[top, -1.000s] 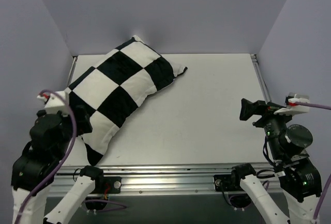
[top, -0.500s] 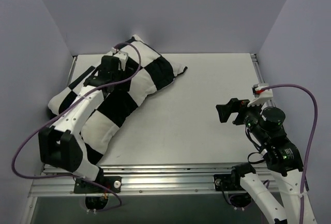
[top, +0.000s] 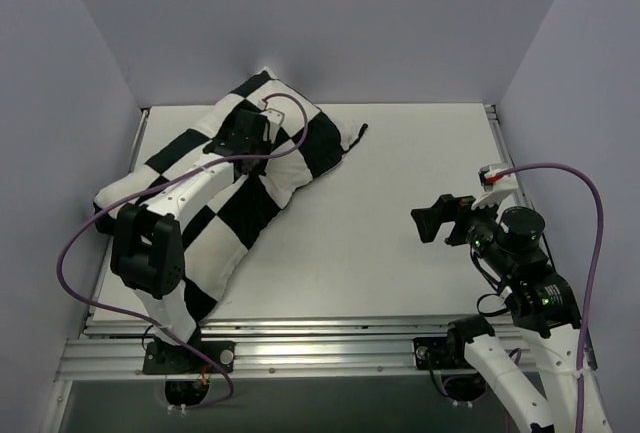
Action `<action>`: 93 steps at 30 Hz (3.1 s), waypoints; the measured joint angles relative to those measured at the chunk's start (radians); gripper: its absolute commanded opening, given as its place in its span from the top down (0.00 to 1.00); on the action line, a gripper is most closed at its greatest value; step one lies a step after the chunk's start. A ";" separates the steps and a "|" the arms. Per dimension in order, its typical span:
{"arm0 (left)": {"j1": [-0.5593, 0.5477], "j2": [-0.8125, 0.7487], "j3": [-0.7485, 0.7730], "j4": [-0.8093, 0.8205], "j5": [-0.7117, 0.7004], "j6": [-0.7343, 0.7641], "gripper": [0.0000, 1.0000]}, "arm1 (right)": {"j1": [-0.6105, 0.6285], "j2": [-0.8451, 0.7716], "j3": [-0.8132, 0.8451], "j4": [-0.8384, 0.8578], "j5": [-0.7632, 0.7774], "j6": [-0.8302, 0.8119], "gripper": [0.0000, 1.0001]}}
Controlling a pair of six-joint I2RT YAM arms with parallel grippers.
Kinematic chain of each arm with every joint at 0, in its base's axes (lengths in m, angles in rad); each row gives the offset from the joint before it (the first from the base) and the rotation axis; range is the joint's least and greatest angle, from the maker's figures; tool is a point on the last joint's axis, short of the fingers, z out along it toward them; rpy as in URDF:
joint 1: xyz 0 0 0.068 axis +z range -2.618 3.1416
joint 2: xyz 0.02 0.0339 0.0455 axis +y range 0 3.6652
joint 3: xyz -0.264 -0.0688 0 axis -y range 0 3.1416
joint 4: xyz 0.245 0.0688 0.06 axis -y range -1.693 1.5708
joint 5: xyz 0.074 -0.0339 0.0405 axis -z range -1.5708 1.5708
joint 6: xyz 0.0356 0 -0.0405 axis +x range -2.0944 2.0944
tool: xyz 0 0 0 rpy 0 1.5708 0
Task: Remove the pillowcase from the pillow
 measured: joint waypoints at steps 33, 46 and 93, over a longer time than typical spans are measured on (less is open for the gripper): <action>-0.026 -0.372 -0.207 -0.159 0.047 -0.410 0.14 | 0.051 0.317 -0.500 0.671 -0.121 0.628 0.00; 0.031 -0.480 -0.530 0.095 0.165 -0.541 0.21 | 0.282 1.047 -0.421 1.384 -0.169 0.698 0.65; -0.197 -1.028 -0.644 0.008 0.010 -0.859 0.03 | 0.610 0.974 0.685 0.164 0.240 0.074 0.00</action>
